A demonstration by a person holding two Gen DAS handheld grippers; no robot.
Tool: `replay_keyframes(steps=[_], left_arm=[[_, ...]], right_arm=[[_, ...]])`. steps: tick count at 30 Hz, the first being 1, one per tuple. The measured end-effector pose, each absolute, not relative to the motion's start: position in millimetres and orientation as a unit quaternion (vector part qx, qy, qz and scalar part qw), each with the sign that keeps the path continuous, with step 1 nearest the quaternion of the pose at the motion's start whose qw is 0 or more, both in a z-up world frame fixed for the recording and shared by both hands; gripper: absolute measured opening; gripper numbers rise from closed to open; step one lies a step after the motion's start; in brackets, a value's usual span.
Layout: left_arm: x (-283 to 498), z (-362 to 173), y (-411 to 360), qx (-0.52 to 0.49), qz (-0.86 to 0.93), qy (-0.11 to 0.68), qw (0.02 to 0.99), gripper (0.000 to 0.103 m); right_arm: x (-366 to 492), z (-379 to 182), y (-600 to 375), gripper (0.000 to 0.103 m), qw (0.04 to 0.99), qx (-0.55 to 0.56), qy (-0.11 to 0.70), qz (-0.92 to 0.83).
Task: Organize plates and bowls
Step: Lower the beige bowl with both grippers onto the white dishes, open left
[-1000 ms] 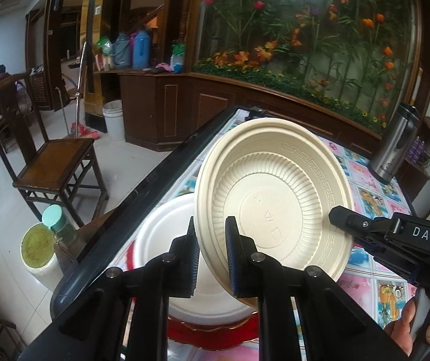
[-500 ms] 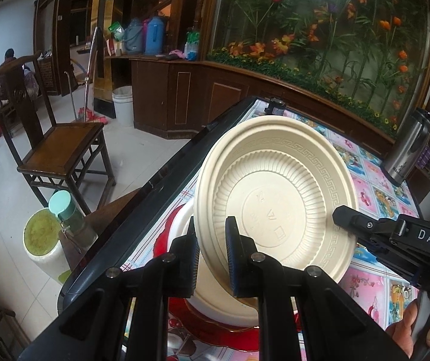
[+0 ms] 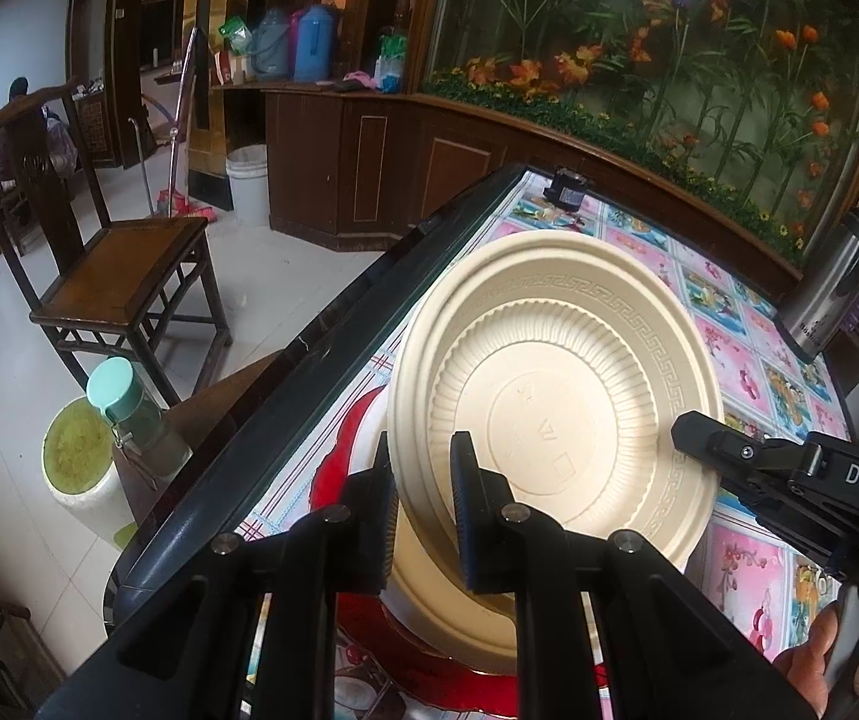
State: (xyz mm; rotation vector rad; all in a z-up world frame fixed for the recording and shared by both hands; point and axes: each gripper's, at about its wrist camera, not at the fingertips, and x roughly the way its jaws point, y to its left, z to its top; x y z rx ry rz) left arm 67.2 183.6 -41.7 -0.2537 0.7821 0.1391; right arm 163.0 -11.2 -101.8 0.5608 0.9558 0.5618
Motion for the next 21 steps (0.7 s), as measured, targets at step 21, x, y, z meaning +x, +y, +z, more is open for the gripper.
replay_keyframes(steps=[21], left_arm=[[60.7, -28.3, 188.9, -0.147, 0.020, 0.404, 0.903, 0.016]], right_arm=[[163.0, -107.7, -28.6, 0.014, 0.751, 0.343, 0.483, 0.290]])
